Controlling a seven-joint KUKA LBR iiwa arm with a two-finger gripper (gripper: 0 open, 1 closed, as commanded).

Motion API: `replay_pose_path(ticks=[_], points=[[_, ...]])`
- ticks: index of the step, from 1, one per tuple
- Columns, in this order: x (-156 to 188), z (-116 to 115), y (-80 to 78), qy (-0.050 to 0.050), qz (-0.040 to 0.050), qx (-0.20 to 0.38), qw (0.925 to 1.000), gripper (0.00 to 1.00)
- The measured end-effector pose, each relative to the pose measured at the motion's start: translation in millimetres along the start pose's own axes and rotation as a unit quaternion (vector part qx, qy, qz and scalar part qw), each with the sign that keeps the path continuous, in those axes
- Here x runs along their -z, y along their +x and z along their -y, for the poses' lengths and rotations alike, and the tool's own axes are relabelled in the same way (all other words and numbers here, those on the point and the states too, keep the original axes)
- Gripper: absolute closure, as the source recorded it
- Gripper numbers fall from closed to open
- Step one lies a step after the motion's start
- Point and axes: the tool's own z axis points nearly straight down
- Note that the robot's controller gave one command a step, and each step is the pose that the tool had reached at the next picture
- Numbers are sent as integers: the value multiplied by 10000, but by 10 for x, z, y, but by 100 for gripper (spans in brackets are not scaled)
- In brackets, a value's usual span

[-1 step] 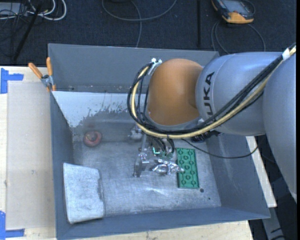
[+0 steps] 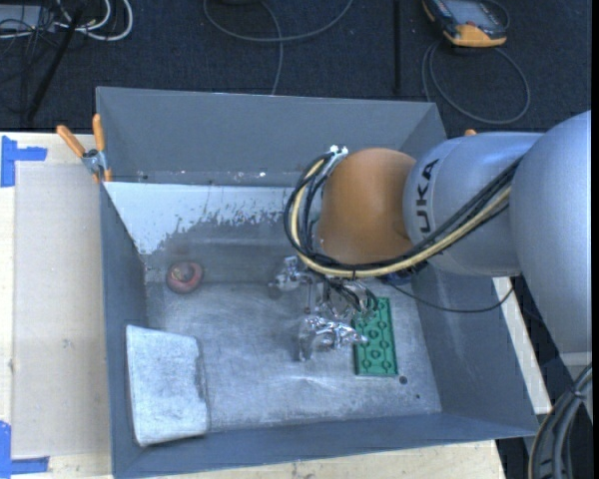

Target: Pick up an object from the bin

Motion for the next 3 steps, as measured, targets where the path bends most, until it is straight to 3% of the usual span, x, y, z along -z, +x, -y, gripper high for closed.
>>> replay_pose_path(ticks=[1, 2, 3], points=[[11, 626, 87, 12, 15, 180, 9998, 0], [25, 621, 92, 15, -24, 178, 9998, 100], [16, 618, 79, 19, 24, 170, 9999, 0]])
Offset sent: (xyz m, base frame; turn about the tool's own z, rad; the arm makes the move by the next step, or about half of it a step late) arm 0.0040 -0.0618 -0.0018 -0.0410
